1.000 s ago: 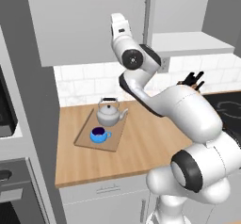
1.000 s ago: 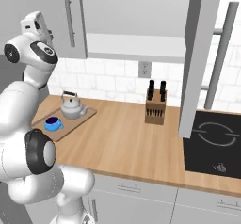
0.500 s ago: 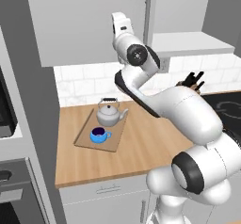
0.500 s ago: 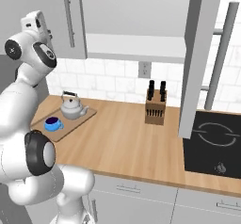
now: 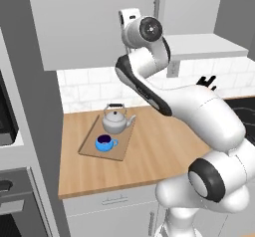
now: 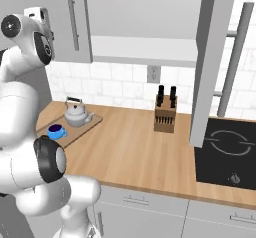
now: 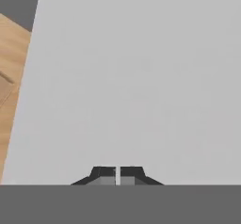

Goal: Pick the kettle from the counter and place it on the tray. Then pick the mug from the cabinet and place it on the tray. Then close the cabinet doors.

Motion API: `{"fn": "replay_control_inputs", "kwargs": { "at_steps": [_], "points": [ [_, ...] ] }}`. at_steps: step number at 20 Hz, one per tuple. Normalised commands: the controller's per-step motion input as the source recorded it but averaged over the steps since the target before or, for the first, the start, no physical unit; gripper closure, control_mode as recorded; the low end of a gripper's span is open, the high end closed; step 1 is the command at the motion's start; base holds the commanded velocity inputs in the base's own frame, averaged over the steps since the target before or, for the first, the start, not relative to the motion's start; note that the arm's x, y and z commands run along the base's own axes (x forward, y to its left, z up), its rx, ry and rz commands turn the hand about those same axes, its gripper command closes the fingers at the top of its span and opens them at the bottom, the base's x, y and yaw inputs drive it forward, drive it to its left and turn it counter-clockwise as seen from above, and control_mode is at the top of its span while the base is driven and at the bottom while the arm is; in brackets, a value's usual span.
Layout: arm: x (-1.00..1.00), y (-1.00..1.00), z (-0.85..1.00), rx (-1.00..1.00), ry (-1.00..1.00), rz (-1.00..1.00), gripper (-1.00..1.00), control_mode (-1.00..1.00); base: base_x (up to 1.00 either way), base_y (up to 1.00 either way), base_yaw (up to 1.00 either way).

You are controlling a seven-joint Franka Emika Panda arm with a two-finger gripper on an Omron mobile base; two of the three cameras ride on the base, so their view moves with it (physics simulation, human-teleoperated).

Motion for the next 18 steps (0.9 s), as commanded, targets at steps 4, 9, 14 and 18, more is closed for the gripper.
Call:
{"fn": "replay_control_inputs", "kwargs": {
  "at_steps": [4,9,14,18],
  "points": [
    [-0.44,-0.44,-0.37,0.00,-0.16,0.00,1.00,-1.00,0.00,0.00,0.00],
    [-0.97,-0.56,0.17,0.02,-0.03,0.01,1.00,-1.00,0.00,0.00,0.00],
    [-0.99,-0.59,0.06,0.00,0.22,0.06,1.00,-1.00,0.00,0.00,0.00],
    [-1.00,-0.59,0.00,0.01,0.24,0.14,1.00,-1.00,0.00,0.00,0.00]
  ]
}}
